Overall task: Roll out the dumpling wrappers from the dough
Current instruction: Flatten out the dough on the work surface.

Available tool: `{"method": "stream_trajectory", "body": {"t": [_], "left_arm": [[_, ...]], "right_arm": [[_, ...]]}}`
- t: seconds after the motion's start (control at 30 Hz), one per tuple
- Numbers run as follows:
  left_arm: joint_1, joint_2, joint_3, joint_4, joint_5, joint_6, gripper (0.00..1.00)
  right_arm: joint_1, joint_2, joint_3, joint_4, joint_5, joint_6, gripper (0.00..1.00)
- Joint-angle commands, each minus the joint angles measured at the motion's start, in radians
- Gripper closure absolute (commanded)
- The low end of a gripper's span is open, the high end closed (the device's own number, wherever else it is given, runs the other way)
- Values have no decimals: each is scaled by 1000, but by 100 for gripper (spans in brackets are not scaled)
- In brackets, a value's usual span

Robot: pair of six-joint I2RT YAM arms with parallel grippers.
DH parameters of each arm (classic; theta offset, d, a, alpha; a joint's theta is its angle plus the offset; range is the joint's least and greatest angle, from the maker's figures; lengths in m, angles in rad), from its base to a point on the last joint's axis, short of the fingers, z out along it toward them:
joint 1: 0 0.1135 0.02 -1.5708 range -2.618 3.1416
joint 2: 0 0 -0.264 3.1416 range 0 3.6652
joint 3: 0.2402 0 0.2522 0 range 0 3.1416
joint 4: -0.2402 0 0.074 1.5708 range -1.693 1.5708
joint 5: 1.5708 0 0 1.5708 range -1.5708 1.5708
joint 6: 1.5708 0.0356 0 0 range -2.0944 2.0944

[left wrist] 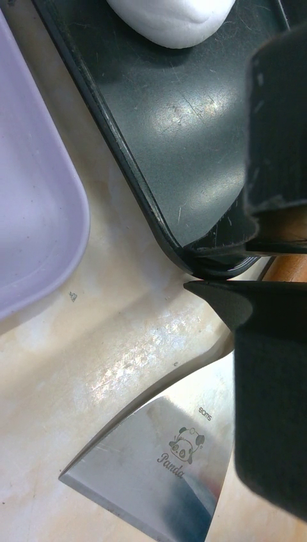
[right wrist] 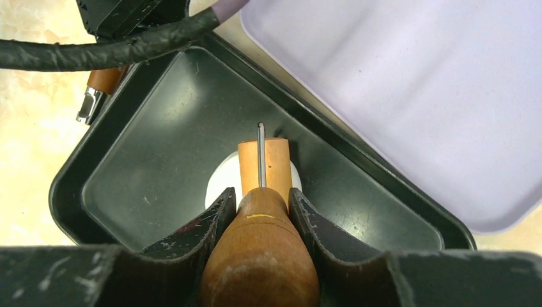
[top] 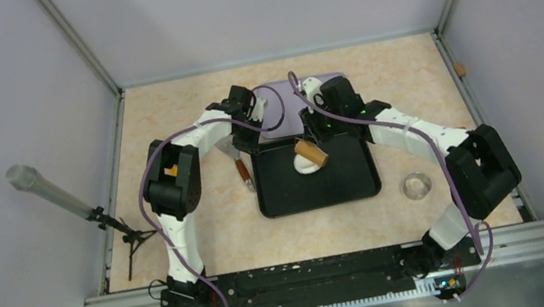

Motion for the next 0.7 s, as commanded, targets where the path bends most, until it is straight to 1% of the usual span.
{"method": "stream_trajectory", "body": {"t": [0.0,0.1,0.33,0.67], "left_arm": [[1,40,3,46,-60,-22,100],[1,40,3,47,-60,-22,100],[1,40,3,46,-63,-22,100],[1,41,4,46,-63,-21,100]], "right_arm": [[51,76,-71,-89,-23,-46,100],[54,81,-84,-98,-57,-55,100],[59,66,-111,-106,-195,-82,100],[77,71,-133,-135,-221,-132,100]]}}
